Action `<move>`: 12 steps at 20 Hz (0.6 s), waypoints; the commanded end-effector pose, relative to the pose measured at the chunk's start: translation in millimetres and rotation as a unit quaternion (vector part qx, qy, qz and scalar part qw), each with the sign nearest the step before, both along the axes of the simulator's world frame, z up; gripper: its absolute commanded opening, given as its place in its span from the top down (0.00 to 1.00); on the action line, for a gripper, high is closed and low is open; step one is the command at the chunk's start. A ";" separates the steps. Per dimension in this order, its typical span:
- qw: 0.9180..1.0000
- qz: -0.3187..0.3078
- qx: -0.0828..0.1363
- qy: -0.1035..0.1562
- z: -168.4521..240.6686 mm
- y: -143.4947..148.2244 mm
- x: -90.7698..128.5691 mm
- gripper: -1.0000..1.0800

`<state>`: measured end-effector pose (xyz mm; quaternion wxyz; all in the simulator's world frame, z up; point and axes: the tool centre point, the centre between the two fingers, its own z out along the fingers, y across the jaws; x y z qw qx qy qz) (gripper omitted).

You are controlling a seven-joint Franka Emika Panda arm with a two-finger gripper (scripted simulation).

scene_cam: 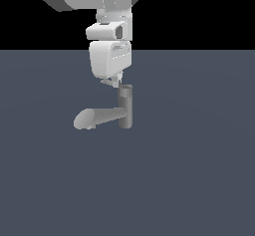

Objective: Turn on the faucet by rotating a designated handle.

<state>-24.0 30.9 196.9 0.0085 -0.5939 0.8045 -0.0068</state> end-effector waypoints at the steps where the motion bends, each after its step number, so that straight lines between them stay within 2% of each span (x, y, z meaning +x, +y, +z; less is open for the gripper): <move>1: 1.000 0.016 0.001 0.001 -6.0 23.9 8.0 1.00; 12: 1.000 0.030 0.000 0.009 -13.5 60.6 31.9 1.00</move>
